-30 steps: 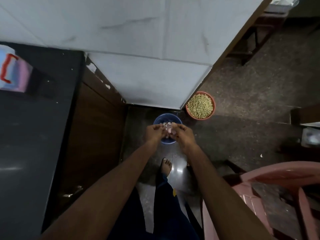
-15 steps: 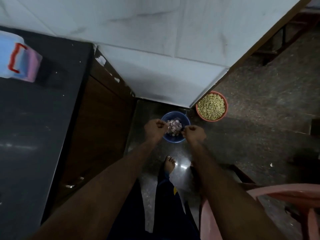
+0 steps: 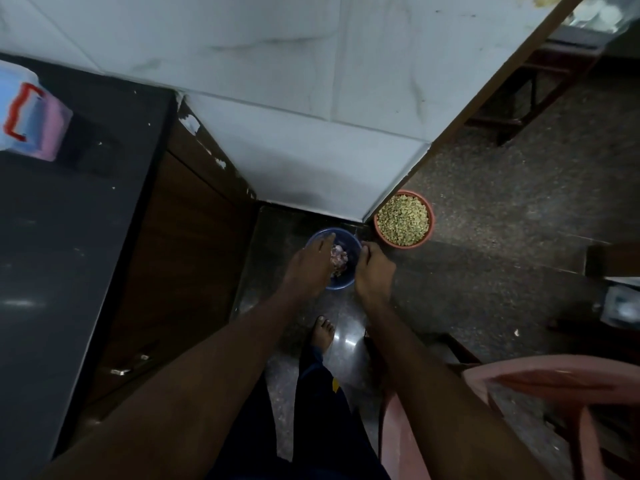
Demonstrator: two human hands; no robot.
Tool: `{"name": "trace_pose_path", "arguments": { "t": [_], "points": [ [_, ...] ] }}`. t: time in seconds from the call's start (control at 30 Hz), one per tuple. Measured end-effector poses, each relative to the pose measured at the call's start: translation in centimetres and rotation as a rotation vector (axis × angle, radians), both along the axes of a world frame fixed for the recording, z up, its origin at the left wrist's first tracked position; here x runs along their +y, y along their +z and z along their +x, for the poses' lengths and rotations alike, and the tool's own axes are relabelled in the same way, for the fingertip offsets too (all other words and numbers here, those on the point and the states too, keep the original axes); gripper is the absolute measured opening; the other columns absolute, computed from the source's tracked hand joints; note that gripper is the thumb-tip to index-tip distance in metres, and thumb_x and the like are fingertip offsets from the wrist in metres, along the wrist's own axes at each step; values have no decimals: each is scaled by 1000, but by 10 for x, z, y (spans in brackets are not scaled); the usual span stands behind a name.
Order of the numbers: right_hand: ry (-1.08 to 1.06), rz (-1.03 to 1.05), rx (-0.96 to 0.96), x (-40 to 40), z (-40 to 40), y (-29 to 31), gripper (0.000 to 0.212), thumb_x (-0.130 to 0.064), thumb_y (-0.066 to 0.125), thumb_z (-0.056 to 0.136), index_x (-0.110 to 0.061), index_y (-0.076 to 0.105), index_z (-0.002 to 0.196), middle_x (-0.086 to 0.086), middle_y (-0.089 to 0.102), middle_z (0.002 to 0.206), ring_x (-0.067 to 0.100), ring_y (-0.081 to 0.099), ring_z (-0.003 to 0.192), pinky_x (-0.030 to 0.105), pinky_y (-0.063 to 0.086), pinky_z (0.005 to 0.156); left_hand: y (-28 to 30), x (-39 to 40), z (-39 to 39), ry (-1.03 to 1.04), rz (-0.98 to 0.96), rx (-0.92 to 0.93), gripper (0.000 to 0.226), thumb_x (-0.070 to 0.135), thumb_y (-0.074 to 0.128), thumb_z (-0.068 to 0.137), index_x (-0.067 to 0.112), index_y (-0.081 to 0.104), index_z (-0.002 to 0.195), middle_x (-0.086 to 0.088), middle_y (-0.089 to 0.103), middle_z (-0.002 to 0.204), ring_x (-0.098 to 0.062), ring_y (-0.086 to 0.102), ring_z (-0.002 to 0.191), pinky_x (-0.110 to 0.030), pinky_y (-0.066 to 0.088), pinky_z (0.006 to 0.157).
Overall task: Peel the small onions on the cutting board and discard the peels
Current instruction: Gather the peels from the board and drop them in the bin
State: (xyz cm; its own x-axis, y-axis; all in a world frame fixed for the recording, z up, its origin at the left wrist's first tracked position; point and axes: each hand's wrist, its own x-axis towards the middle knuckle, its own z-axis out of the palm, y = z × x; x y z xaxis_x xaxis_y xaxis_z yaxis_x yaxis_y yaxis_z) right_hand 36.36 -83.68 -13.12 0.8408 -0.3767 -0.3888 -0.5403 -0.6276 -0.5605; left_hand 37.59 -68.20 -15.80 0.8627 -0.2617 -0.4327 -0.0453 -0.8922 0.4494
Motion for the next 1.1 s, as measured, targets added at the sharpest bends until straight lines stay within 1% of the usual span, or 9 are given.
{"name": "trace_pose_path", "arguments": {
  "t": [0.07,0.17,0.27,0.47,0.57,0.67,0.87,0.97,1.1],
  "points": [
    [60,-36,19,0,-5,0,36,-31,45,110,-12,73,119,16,77,109,34,74,97,46,60,87,7,4,-7,-30,21,-78,92,23,79,94,9,28,170,-15,45,167,-36,55,145,-51,50,119],
    [194,-119,58,1,-11,-8,56,-46,32,103,-14,69,130,17,66,139,35,62,130,50,53,106,15,22,-19,25,42,-119,91,29,72,99,8,21,172,-14,33,175,-32,35,162,-48,32,132],
    [287,-130,77,18,-7,0,46,-38,44,110,-11,63,141,20,50,159,35,44,150,48,42,119,29,55,-34,104,76,-170,85,28,63,105,8,15,173,-13,26,179,-29,29,165,-45,25,134],
    [493,-84,-31,98,5,37,39,-31,40,113,-7,69,124,20,64,137,42,61,124,51,51,99,85,145,-66,226,40,-390,74,12,69,99,0,38,165,-19,48,166,-35,52,151,-41,43,124],
    [580,20,-113,160,3,56,43,-39,37,112,-12,70,116,20,65,135,42,59,127,51,50,104,113,196,-89,338,64,-483,76,10,68,94,0,40,164,-16,48,167,-31,50,153,-42,42,127],
    [702,132,-205,233,-5,89,47,-41,35,111,-14,70,129,15,58,148,34,53,137,50,43,116,142,245,-120,521,108,-568,76,12,64,98,6,35,168,-10,42,172,-23,42,159,-39,36,131],
    [1071,323,-455,363,-51,142,35,-35,42,111,-18,70,123,1,63,129,15,55,120,34,47,105,184,347,-203,856,200,-645,75,9,66,97,7,38,167,-9,44,171,-22,42,157,-34,28,133],
    [1304,346,-496,419,-77,146,30,-34,44,112,-22,69,123,-4,61,129,10,51,121,29,44,105,188,391,-262,1046,251,-628,79,8,68,95,8,37,167,-10,43,171,-25,43,157,-35,30,132],
    [1492,359,-493,480,-117,146,32,-34,48,111,-20,67,132,-3,59,139,13,50,131,32,45,112,180,429,-338,1254,313,-596,79,5,67,93,5,38,166,-13,45,169,-29,46,156,-40,37,130]
  ]
}}
